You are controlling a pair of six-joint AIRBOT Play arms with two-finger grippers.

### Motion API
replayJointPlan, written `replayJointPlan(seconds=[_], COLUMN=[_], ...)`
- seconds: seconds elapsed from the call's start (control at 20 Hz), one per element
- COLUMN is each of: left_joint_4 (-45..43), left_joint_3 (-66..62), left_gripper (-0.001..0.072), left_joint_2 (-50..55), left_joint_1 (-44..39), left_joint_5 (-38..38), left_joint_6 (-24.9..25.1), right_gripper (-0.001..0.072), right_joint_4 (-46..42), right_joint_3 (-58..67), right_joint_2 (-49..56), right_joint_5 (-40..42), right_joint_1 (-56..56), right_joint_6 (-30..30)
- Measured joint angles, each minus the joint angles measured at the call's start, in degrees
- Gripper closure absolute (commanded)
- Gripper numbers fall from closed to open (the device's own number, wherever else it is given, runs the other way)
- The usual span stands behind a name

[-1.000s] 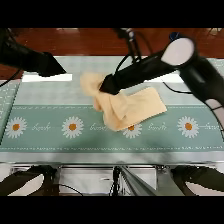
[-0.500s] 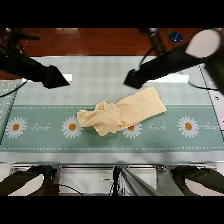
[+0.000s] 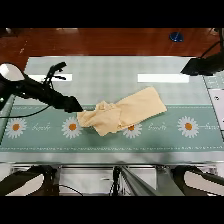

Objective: Fold the shirts.

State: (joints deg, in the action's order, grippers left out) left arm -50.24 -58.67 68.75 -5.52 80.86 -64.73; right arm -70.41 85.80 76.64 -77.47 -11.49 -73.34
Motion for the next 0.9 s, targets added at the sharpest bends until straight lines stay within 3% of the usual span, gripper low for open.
replayJointPlan(seconds=[0.35,0.9], left_joint_4=[7.72,-3.52], left_joint_3=[4.00,4.42], left_gripper=[-0.0013,0.0004], left_joint_2=[9.60,14.34], left_joint_1=[-0.81,-1.11], left_joint_5=[-5.55,-9.75], left_joint_6=[3.37,-3.82], right_gripper=[0.0163,0.0165], right_joint_4=[1.22,1.42], right_joint_3=[0.00,-0.90], right_joint_2=[5.86,9.07], right_joint_5=[-0.74,-0.63], right_joint_1=[-3.67,-4.07], right_joint_6=[0.22,0.90])
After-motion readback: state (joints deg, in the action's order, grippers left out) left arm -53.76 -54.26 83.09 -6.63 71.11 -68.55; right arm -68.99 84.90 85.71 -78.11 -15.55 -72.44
